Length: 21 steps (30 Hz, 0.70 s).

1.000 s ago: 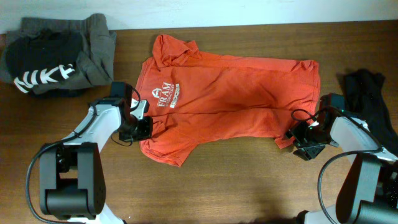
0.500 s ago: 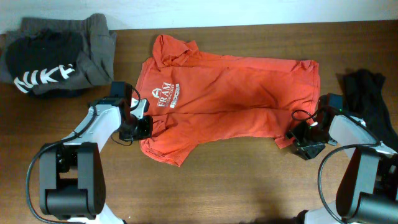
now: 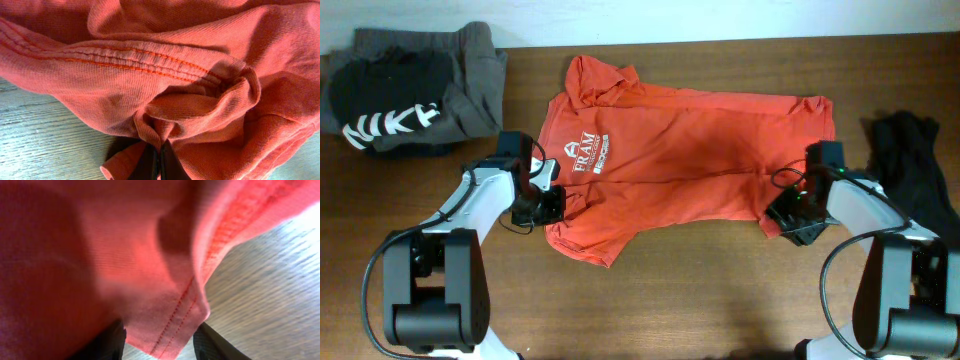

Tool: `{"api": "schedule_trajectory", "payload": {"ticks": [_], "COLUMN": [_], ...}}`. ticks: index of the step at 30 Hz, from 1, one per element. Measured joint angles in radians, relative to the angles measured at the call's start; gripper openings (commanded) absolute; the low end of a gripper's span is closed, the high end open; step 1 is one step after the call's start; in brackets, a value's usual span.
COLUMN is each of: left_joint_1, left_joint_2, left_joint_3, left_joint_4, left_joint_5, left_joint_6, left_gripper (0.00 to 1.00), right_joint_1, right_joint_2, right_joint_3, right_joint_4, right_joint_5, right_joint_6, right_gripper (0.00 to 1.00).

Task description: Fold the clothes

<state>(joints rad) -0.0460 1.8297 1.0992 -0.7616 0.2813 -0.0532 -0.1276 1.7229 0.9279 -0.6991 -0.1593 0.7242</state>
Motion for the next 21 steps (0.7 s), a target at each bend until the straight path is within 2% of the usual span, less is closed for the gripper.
{"api": "schedule_trajectory", "payload": {"ticks": [5, 9, 11, 12, 17, 21], "left_joint_1": [0.0, 0.0, 0.0, 0.0, 0.0, 0.0], "left_joint_2": [0.0, 0.0, 0.0, 0.0, 0.0, 0.0], "left_joint_3": [0.0, 0.0, 0.0, 0.0, 0.0, 0.001], "left_joint_4": [0.0, 0.0, 0.0, 0.0, -0.001, -0.051], "left_joint_5": [0.0, 0.0, 0.001, 0.004, 0.03, 0.039], "left_joint_6": [0.0, 0.0, 0.0, 0.0, 0.0, -0.001], "left_gripper": [0.01, 0.01, 0.01, 0.01, 0.0, 0.01], "right_joint_1": [0.008, 0.008, 0.009, 0.009, 0.0, -0.031], "right_joint_2": [0.008, 0.014, 0.016, 0.018, 0.033, 0.045], "right_joint_3": [0.008, 0.011, 0.013, 0.014, 0.038, 0.066], "right_joint_4": [-0.004, -0.018, -0.029, -0.032, -0.079, -0.253], "right_joint_5": [0.013, 0.031, 0.043, 0.047, 0.047, 0.093], "right_joint_6": [0.024, 0.034, 0.034, 0.035, 0.036, 0.043], "right_gripper": [0.44, 0.22, 0.08, 0.04, 0.04, 0.04]}}
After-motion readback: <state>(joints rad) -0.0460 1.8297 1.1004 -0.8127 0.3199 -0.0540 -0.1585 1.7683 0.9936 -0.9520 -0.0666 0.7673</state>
